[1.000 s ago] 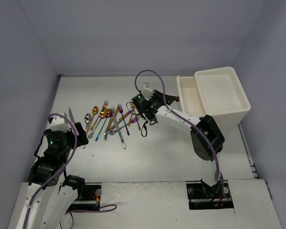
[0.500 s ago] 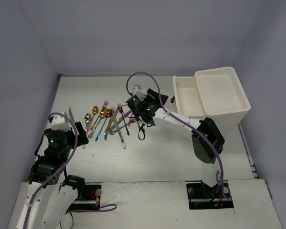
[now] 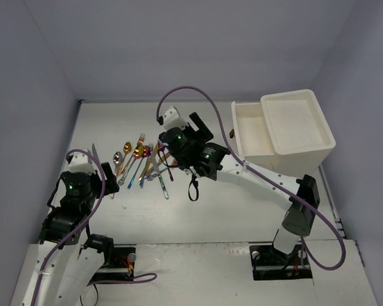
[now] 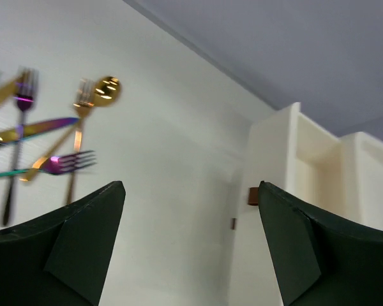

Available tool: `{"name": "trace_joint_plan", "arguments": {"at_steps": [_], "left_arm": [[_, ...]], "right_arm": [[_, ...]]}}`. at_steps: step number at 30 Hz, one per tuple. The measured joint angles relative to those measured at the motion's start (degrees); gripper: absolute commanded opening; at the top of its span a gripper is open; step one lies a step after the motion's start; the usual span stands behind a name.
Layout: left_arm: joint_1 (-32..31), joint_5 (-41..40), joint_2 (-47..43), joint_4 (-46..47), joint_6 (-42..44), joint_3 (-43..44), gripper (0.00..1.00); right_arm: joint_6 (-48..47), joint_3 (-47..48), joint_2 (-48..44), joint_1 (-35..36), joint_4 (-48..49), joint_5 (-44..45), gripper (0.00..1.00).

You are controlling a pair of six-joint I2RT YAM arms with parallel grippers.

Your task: Sort the eating utensils into containers

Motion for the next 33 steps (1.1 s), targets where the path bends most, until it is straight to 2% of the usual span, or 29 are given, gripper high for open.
{"name": "trace_joint_plan", "arguments": {"at_steps": [2, 4, 5, 8, 17, 25, 31, 33], "left_arm": [[0.0, -0.02, 0.0, 0.0, 0.0, 0.0, 0.91], [0.01, 0.0, 0.0, 0.0, -0.02, 0.0, 0.92], [0.02, 0.0, 0.02, 0.0, 0.0, 0.0, 0.91], [0.02, 0.0, 0.02, 0.0, 0.0, 0.0, 0.91], [0.04, -0.02, 0.0, -0.02, 0.0, 0.0, 0.91], [0.04, -0.03, 0.16, -0.04, 0.0, 0.0, 0.91], [0.04, -0.02, 0.99, -0.05, 0.0, 0.0, 0.91], [0.04, -0.02, 1.18, -0.06, 0.0, 0.0, 0.91]], "right_arm": [[6.18, 0.0, -1.64, -0.12, 0.03, -4.27, 0.79], [11.6, -0.02, -2.17, -0.2, 0.1, -7.81, 0.62], [13.79, -0.06, -2.08, -0.2, 0.14, -9.2, 0.57], [18.47, -0.04, 0.13, -0.5, 0.31, -12.39, 0.48], [22.57, 4.27, 16.49, -4.73, 0.24, -22.97, 0.49], [23.06, 8.17, 24.32, -8.94, 0.37, -29.56, 0.48], [23.25, 11.28, 28.0, -9.05, 0.83, -33.01, 0.37], [23.44, 12.03, 29.43, -9.03, 1.13, -33.7, 0.36]]}}
